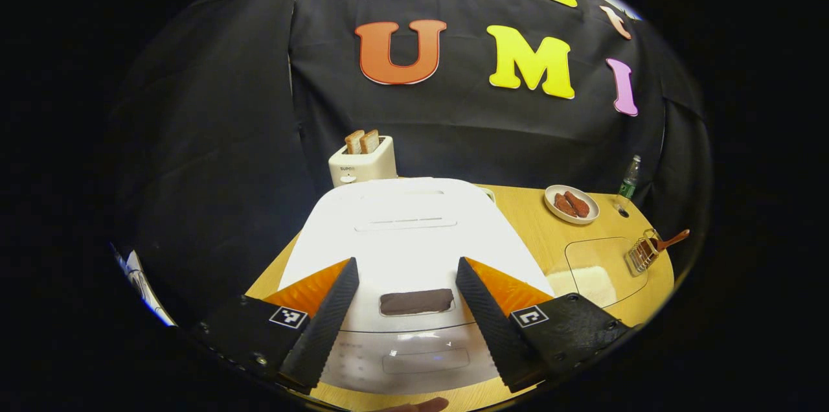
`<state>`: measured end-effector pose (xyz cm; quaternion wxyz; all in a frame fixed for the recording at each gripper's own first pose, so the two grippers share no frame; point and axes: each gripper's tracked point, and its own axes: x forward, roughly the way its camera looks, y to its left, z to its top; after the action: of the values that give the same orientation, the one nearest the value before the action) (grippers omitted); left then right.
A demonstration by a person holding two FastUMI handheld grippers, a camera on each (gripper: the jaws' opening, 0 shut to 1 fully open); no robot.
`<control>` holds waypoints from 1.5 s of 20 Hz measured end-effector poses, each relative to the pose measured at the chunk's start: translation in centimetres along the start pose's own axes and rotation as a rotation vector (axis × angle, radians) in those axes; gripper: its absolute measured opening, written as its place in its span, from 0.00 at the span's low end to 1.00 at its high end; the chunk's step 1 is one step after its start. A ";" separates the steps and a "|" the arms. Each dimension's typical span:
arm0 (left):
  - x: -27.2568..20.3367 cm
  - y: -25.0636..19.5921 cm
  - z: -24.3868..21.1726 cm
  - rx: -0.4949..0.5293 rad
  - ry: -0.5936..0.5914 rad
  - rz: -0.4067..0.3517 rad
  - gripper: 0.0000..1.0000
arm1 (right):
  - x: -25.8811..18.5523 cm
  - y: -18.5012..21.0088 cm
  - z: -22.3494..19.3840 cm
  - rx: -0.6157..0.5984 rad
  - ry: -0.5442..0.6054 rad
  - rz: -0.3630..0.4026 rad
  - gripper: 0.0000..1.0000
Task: Close the left gripper, press the button to open the rice cooker; take a wooden spoon from the chopstick holder with the right hand, scoop a spoonful of rice and pour it into the rice cooker, then put the wooden spoon back into the chopstick holder.
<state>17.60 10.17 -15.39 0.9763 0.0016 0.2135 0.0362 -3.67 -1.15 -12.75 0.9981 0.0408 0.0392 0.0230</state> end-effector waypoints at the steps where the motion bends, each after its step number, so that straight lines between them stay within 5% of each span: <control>1: 0.0 0.0 0.0 -0.005 -0.005 -0.001 0.99 | 0.0 0.1 -0.2 0.001 0.001 0.003 0.90; 12: -1.5 -0.2 2.4 -0.027 -0.190 0.038 0.95 | 0.5 2.3 2.2 -0.022 -0.034 0.016 0.90; 22: -14.1 -4.2 6.2 0.014 -0.377 0.005 0.95 | 0.4 4.5 5.9 -0.024 -0.133 -0.013 0.90; 30: -22.3 -8.1 5.5 -0.031 -0.483 -0.104 0.95 | -1.3 4.0 6.1 -0.003 -0.142 -0.025 0.90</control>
<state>0.25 0.59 -1.25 0.9994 -0.0156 -0.0269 -0.0123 -4.60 2.27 -6.24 0.9987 0.0402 -0.0311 0.0075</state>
